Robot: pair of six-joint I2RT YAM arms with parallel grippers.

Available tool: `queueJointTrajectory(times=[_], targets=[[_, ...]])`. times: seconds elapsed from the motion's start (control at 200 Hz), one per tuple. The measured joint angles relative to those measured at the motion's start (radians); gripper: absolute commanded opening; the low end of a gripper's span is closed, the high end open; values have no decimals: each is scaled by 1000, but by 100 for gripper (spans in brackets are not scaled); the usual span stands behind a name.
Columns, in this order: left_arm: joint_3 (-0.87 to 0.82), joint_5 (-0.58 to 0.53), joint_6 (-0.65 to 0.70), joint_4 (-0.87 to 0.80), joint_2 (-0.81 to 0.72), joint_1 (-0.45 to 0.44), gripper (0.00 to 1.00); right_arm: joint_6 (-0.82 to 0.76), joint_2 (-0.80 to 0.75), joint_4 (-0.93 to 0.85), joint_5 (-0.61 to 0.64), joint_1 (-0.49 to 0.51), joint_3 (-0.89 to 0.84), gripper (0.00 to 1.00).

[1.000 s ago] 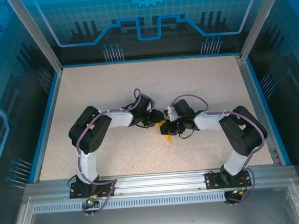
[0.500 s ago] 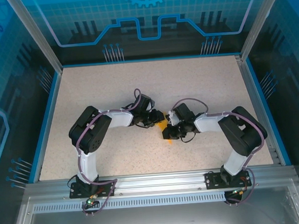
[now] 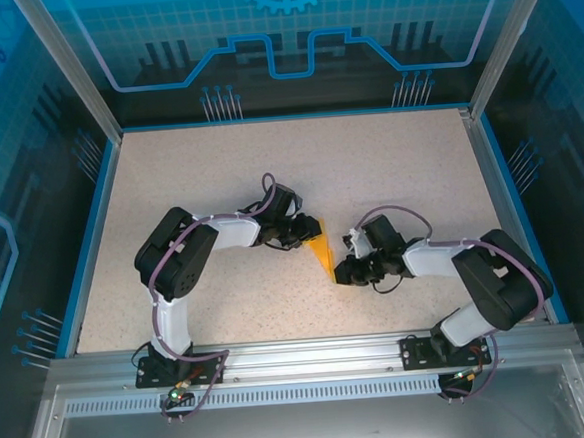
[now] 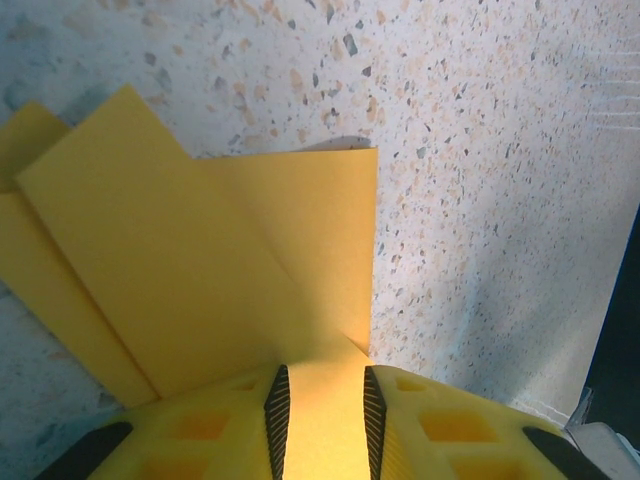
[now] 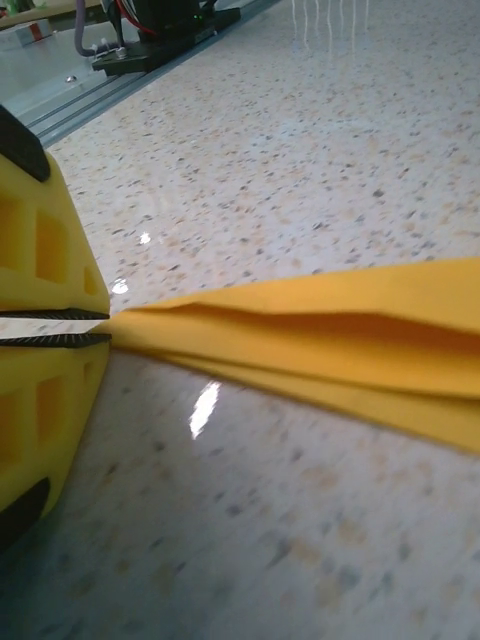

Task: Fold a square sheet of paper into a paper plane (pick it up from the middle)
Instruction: Fold the wing for the fifth time at the center of the table.

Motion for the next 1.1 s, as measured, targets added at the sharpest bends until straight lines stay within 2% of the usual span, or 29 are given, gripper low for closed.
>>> queueJointTrajectory(times=[0.22, 0.46, 0.7, 0.96, 1.1], targets=[[6, 0, 0, -5, 1, 0, 31, 13, -44, -51, -4, -3, 92, 16], [6, 0, 0, -6, 1, 0, 31, 60, 88, 26, -19, -4, 214, 16], [6, 0, 0, -6, 1, 0, 31, 86, 251, 76, -49, -4, 214, 13], [18, 0, 16, -22, 2, 4, 33, 57, 251, 134, -57, -11, 177, 10], [28, -5, 34, -24, 7, 47, 34, 44, 249, 156, -64, -16, 163, 10]])
